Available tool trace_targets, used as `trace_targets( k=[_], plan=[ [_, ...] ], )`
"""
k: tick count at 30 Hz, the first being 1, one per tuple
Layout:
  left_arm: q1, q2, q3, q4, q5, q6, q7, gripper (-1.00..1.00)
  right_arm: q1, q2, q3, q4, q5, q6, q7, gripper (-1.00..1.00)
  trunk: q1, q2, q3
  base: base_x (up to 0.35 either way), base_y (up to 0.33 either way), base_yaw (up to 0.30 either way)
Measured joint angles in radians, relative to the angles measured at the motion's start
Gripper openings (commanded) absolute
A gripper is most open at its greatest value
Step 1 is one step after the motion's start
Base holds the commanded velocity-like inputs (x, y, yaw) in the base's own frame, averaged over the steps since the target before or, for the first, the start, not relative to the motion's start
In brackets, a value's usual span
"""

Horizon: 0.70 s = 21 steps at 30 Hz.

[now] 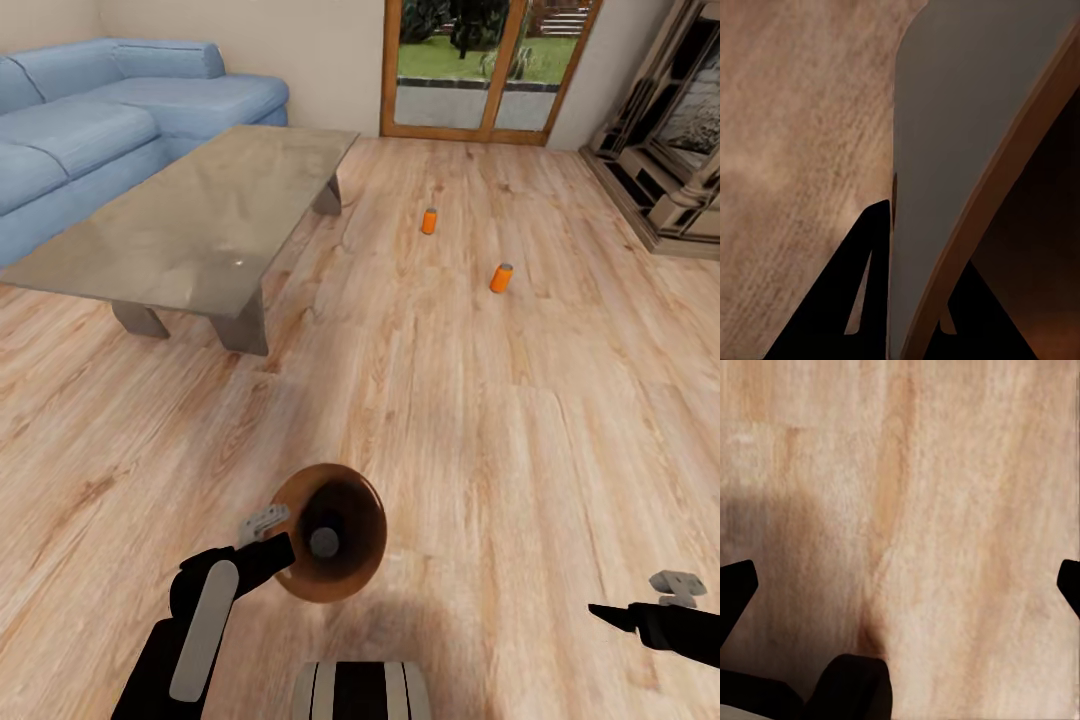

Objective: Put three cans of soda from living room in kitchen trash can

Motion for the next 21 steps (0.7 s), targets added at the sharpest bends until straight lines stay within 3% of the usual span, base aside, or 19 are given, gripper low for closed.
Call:
trace_targets(
  k=[21],
  plan=[
    [0.0,0.0,0.0,0.001,0.001,0.0,0.0,-1.0,0.0,0.0,-0.001,0.031,-0.003,-0.008,0.0,1.0,0.0,0.0,-0.002,0.203,-0.276,0.019]
  ],
)
